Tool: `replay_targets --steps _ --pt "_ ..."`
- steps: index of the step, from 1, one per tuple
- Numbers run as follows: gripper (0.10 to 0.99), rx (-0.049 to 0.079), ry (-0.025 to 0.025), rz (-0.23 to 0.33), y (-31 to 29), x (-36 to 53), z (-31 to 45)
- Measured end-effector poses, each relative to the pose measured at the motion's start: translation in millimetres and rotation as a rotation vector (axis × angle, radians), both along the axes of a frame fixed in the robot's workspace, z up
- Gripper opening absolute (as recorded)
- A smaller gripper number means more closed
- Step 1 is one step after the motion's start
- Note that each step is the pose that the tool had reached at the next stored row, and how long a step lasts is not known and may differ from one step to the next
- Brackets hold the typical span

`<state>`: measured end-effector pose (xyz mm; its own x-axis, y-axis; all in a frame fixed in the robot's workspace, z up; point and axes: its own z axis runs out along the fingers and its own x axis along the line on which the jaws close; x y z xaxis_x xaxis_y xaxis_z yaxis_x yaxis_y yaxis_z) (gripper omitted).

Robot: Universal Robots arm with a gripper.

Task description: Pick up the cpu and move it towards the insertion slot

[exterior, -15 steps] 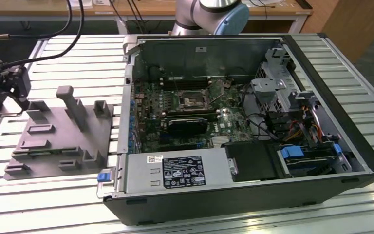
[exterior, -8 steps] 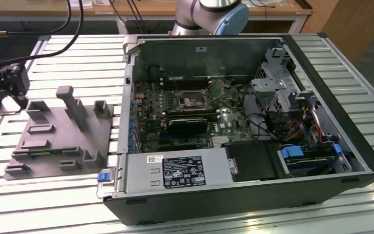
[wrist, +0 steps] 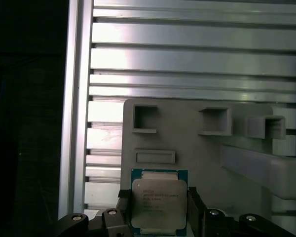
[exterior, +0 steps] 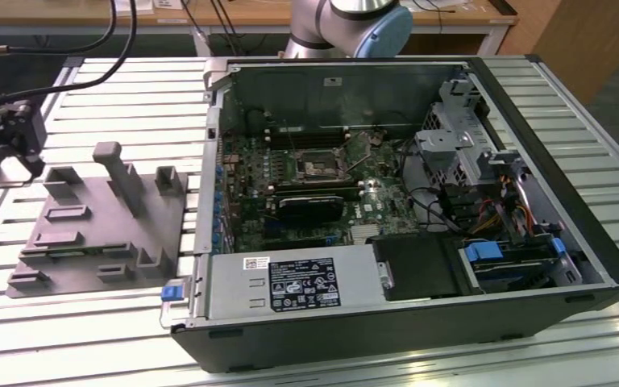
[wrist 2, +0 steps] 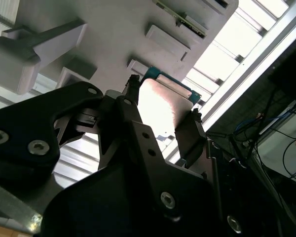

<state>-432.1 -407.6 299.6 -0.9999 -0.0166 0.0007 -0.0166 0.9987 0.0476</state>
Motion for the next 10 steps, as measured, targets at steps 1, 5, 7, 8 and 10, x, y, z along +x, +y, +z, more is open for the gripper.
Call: replay_targets --steps 1,5,7,8,10 --pt "0.541 0.0 -0.0001 0.0 0.0 0.0 0.6" --pt "0.541 0.0 -0.0001 -0.001 0.4 0.0 4.3" --pt "0.541 0.0 0.0 -0.001 0.5 0.0 6.2" --pt "0.541 0.0 0.0 -0.001 0.6 0.0 7.1" --pt "0.541 0.0 0.0 -0.001 0.7 0.0 8.8"
